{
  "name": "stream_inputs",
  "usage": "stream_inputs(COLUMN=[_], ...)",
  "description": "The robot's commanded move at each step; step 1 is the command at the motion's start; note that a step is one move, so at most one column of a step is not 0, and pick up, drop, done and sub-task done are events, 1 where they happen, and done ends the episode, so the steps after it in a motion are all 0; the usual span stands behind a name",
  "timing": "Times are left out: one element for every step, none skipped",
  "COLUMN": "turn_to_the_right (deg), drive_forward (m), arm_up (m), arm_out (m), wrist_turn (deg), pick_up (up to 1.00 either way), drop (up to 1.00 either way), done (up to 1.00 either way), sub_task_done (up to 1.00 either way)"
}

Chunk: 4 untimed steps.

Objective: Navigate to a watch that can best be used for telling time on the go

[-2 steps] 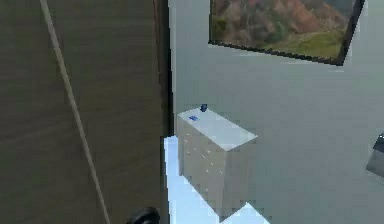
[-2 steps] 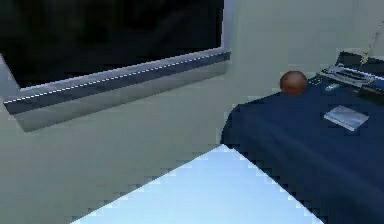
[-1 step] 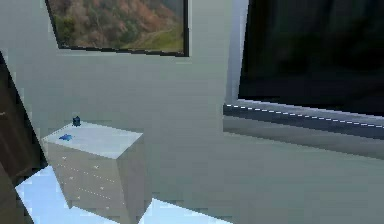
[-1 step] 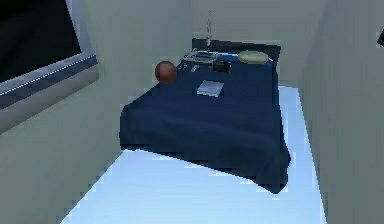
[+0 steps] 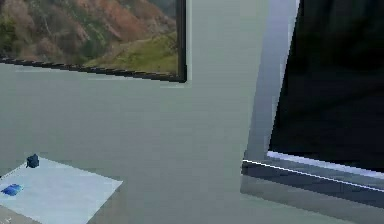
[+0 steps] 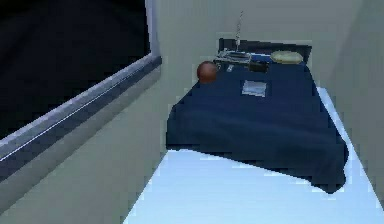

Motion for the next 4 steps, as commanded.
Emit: stream_inputs(turn_to_the_right=[-45.0, -36.0, 0.0, -3.0], drive_forward=[0.0, 0.0, 0.6, 0.0], arm_up=[0.0, 0.0, 0.0, 0.0], arm_out=[0.0, 0.0, 0.0, 0.0], wrist_turn=[0.0, 0.0, 0.0, 0.0], pick_up=[0.0, 0.0, 0.0, 0.0], drop=[0.0, 0.0, 0.0, 0.0], done=[0.0, 0.0, 0.0, 0.0], sub_task_done=[0.0, 0.0, 0.0, 0.0])
